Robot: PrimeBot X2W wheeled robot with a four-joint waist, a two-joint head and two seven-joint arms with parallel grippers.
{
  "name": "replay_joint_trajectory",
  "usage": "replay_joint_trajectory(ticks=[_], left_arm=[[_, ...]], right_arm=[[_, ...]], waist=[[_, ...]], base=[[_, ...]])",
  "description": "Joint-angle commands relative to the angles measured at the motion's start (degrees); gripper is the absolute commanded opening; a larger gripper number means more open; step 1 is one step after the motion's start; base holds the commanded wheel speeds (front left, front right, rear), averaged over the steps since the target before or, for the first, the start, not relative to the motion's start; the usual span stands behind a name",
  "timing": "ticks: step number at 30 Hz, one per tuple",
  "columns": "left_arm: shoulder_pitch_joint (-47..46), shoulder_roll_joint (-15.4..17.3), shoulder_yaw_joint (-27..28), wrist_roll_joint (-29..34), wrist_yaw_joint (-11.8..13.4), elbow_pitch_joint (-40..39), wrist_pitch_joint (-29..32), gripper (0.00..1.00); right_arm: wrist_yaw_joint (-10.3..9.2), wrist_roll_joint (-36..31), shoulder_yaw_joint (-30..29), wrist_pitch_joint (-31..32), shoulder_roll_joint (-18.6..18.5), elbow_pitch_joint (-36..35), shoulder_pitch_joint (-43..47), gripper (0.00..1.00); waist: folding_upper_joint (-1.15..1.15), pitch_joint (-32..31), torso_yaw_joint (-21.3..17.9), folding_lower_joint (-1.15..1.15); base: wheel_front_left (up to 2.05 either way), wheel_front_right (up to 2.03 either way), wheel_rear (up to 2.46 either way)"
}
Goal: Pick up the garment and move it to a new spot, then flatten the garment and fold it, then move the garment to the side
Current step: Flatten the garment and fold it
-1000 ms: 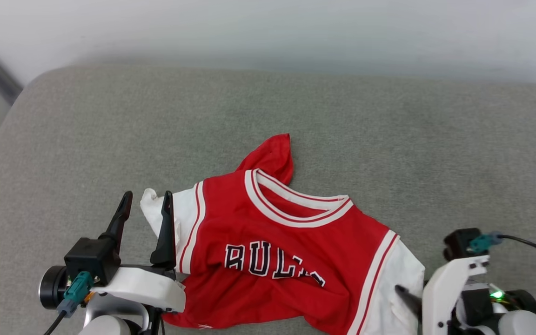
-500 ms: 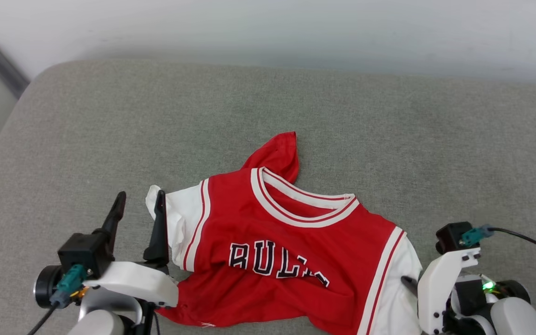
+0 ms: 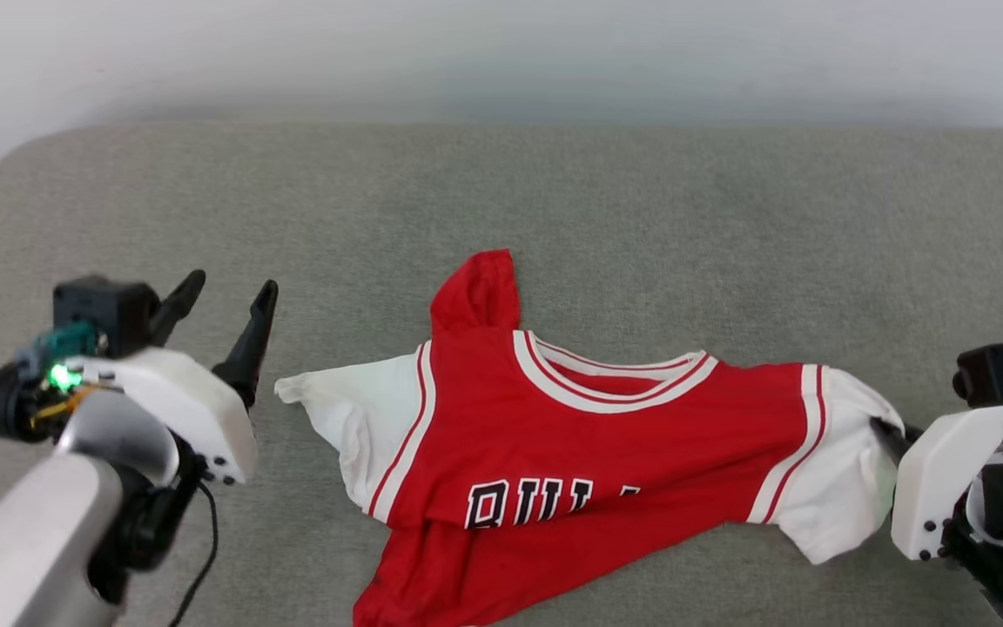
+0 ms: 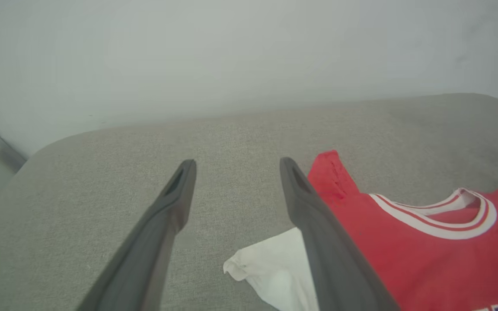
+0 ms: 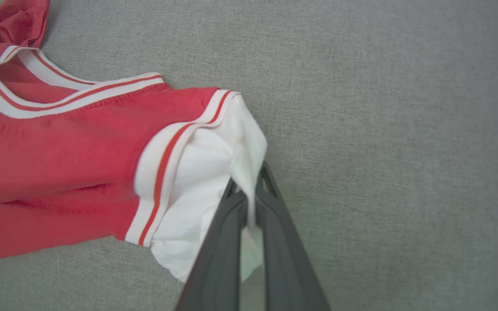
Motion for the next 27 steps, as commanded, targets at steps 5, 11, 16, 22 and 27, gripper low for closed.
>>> replay_joint_trajectory(ticks=[5,11,16,22,27], left_arm=[[-5.7,1.6,-2.5,-3.0,-4.8,4.6,9.9,1.00],[-10.1,1.6,-6.2,-6.9,-9.3,12.6,22.2,1.00],[-11.0,0.5,-9.3,-9.0,-11.5,19.0,29.3,1.00],[-8.8,-2.9,-13.0,-12.1,-12.1,24.9,37.5,0.09],[-11.4,-5.1,-12.2,-10.4,-13.6,25.7,31.6,0.00]], right_arm=[[-0.04,-0.6,-0.1,0.2,0.7,-2.8,-2.1,0.00],[-0.04,-1.1,0.8,-0.4,2.4,-4.2,-3.1,0.00],[-0.04,-1.2,1.2,-0.9,3.4,-3.9,-3.1,0.00],[-0.04,-1.1,1.6,-1.4,3.9,-3.7,-3.3,0.00],[-0.03,-1.1,2.3,-2.9,3.1,-3.8,-4.2,0.00]], waist=[[0.00,4.4,-2.8,0.00],[0.00,8.2,-4.6,0.00],[0.00,9.4,-5.3,0.00],[0.00,9.4,-5.6,0.00],[0.00,7.7,-5.4,0.00]], base=[[0.00,0.00,0.00],[0.00,0.00,0.00],[0.00,0.00,0.00],[0.00,0.00,0.00],[0.00,0.00,0.00]])
